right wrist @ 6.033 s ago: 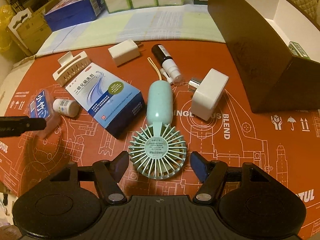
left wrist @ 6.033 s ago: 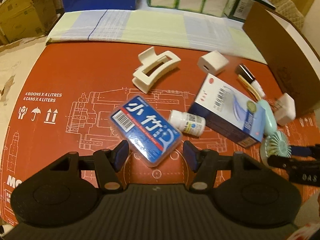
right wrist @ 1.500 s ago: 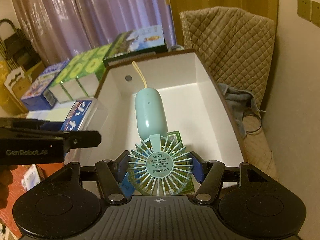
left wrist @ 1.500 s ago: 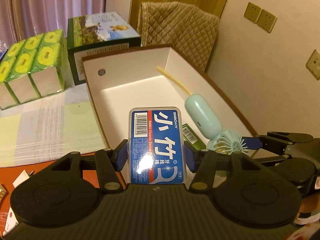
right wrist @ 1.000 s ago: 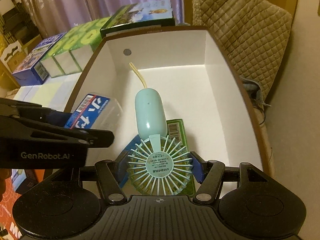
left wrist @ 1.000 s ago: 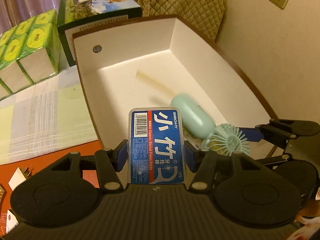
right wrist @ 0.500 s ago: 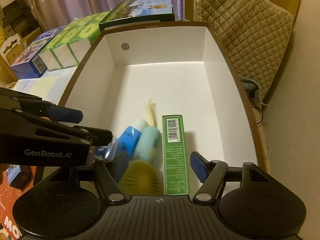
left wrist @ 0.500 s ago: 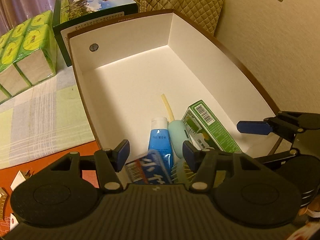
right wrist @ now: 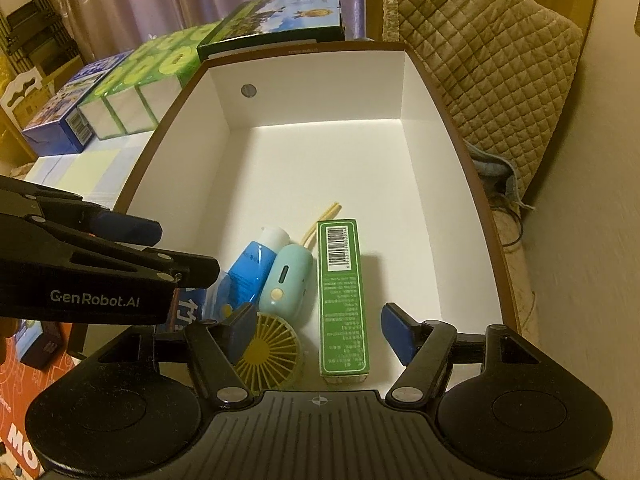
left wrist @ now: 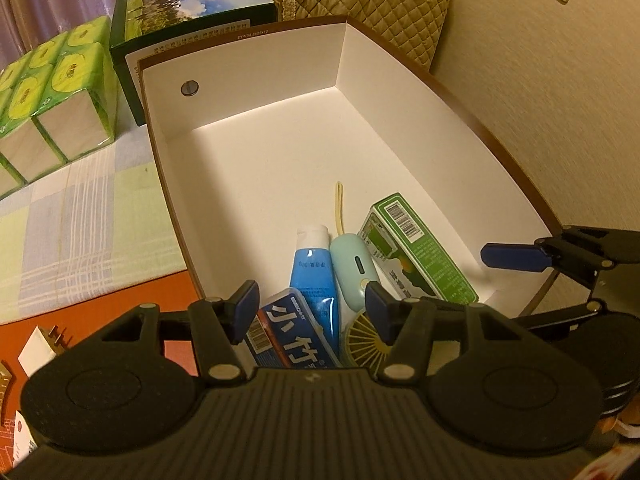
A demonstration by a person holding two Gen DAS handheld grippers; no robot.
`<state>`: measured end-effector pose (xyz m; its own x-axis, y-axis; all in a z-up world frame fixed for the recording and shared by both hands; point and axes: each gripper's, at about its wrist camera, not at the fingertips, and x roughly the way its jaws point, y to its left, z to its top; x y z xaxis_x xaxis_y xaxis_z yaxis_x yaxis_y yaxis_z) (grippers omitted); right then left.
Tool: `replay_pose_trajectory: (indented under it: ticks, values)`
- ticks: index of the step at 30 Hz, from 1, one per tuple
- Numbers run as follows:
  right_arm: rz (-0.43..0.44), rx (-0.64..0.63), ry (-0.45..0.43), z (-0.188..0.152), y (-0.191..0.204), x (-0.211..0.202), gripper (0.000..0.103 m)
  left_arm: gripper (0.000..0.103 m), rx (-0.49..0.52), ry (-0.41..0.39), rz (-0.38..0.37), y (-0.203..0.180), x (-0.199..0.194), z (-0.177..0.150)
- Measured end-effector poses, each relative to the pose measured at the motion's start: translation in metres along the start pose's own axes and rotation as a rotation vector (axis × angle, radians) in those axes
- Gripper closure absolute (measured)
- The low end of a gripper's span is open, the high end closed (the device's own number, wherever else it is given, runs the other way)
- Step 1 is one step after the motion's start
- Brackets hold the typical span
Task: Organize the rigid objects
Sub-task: 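Lower the floss box and fan into the brown box and open both grippers, then raise both grippers out of the brown box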
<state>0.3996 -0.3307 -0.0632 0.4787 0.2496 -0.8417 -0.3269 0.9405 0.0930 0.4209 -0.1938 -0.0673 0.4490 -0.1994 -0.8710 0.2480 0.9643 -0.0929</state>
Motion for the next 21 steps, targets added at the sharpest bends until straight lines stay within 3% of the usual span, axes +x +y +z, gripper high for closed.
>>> replay_pose_trajectory:
  ticks: [8,21]
  values:
    - [0.004,-0.001,-0.021,-0.007,-0.005,-0.012,0.037,0.048,-0.024,-0.042,-0.006,-0.004,-0.017,-0.004]
    - [0.04,0.031,-0.098,-0.016,-0.007,-0.047,0.036,0.048,-0.131,-0.171,0.004,0.009,-0.085,-0.028]
